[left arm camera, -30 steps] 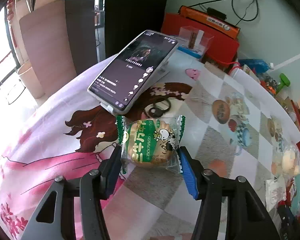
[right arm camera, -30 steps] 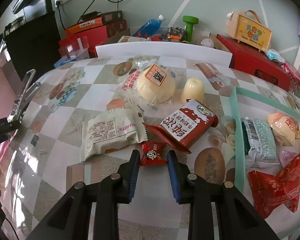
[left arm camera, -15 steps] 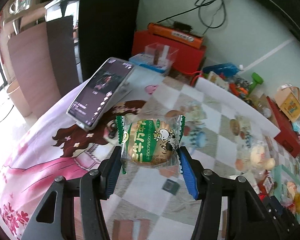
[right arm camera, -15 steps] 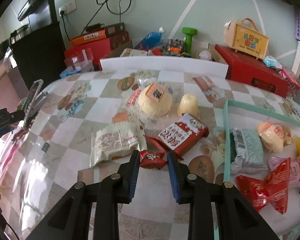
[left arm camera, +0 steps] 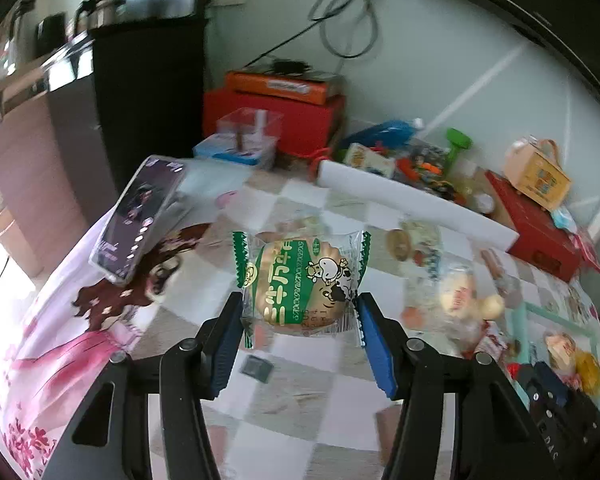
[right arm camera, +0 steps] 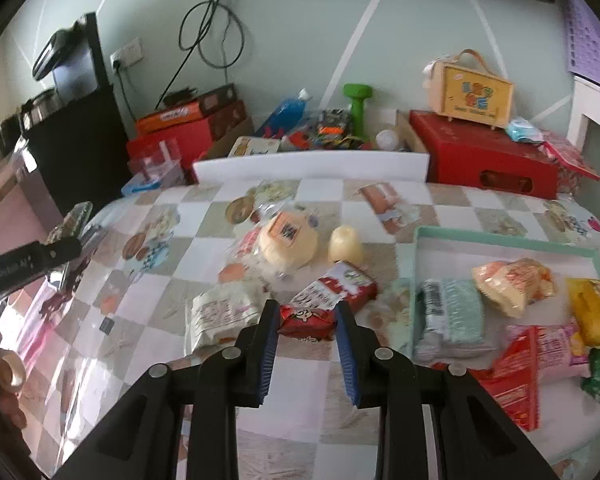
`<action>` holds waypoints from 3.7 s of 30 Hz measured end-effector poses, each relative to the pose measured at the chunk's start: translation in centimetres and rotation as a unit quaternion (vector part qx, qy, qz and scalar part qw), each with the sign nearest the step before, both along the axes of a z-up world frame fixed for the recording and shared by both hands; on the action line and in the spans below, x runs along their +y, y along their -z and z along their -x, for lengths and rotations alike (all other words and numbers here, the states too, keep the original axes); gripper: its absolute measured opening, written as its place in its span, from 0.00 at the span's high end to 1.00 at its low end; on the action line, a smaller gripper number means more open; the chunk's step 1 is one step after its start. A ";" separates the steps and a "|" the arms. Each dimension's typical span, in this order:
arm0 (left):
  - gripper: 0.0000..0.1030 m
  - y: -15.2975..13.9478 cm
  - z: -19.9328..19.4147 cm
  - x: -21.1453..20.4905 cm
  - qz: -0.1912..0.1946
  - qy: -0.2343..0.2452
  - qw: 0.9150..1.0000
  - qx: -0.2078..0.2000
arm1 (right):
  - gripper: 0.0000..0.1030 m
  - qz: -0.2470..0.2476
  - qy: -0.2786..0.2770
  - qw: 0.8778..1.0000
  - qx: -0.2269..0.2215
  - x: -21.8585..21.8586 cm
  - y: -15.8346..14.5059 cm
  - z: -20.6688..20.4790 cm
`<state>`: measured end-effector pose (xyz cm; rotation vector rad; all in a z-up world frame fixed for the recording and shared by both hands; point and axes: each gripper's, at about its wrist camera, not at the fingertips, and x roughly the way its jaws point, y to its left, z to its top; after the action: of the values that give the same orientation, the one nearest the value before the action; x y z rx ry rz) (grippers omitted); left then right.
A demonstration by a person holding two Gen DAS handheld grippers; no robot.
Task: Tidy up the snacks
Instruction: 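Carry both held snacks up and over the teal tray, then lower both snacks into the tray and open both tools to drop them, then withdraw both open tools from the tray back toward the snack pile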
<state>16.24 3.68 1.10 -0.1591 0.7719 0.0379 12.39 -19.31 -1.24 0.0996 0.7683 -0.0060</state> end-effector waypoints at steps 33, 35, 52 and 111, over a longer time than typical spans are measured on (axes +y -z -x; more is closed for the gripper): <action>0.44 -0.5 4.0 -26.3 -0.023 0.298 0.954 -0.001 | 0.71 -0.043 0.251 0.966 -0.043 -20.8 -3.6 8.4; 0.44 -0.1 4.3 -27.6 -0.027 0.311 0.950 0.002 | 0.71 -0.046 0.258 0.964 -0.042 -21.5 -3.5 8.7; 0.43 1.4 4.2 -32.0 -0.036 0.345 0.938 0.009 | 0.70 -0.048 0.256 0.965 -0.019 -22.3 -2.1 8.2; 0.01 2.7 0.3 -26.5 -0.080 0.209 0.975 0.009 | 0.00 0.001 0.277 0.960 0.030 -21.4 -0.3 6.2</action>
<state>15.99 -22.81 -1.61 0.1583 0.8040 -0.2981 6.17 -40.67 -0.99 0.3120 0.7807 -0.5456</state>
